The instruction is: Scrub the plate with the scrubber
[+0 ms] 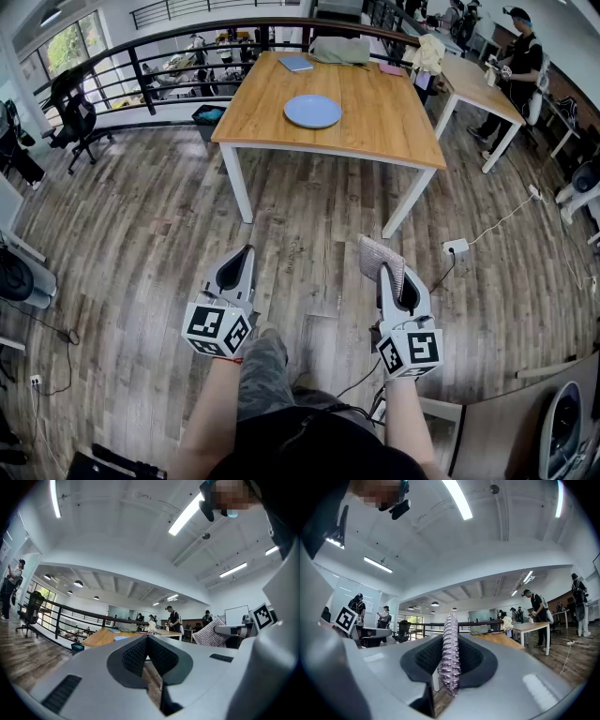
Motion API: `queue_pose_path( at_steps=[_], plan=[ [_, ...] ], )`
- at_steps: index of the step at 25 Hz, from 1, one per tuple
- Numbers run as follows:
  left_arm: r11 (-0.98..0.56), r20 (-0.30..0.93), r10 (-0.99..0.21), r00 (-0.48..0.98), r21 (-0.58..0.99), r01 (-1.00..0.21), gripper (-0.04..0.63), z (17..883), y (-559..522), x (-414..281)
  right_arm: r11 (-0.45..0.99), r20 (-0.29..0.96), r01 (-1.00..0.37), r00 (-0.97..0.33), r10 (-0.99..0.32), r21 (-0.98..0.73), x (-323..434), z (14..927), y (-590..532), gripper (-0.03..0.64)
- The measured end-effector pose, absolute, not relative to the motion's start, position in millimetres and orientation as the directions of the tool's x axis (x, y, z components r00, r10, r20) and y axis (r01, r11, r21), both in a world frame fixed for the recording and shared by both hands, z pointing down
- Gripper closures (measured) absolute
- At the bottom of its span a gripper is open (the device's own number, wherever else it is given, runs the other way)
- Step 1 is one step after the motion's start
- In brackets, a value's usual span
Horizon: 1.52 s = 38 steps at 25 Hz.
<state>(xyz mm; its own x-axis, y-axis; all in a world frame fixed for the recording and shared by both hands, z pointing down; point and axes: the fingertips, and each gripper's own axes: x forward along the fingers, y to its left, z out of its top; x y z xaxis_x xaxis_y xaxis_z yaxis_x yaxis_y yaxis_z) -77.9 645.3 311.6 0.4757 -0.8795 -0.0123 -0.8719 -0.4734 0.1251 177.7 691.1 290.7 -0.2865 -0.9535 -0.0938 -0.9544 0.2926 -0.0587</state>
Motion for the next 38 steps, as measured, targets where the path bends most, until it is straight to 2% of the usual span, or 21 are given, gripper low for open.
queue_pose_path(
  at_steps=[16, 25, 38],
  plan=[
    [-0.507, 0.048, -0.853, 0.520, 0.160, -0.847, 0.600, 338.0, 499.1, -63.5, 0.250, -0.009, -0.961, -0.251, -0.968, -0.114, 181.4, 323.7, 551.5, 0.532],
    [-0.578, 0.030, -0.809, 0.587, 0.144, -0.803, 0.600, 322.8, 383.6, -60.6, 0.230, 0.013, -0.967, -0.232, -0.973, -0.109, 163.4, 315.0, 445.4, 0.532],
    [-0.566, 0.030, -0.813, 0.581, 0.189, -0.802, 0.600, 329.4, 297.0, -105.0, 0.245, 0.049, -0.964, -0.251, -0.967, -0.101, 123.7, 322.8, 346.9, 0.531]
  ],
)
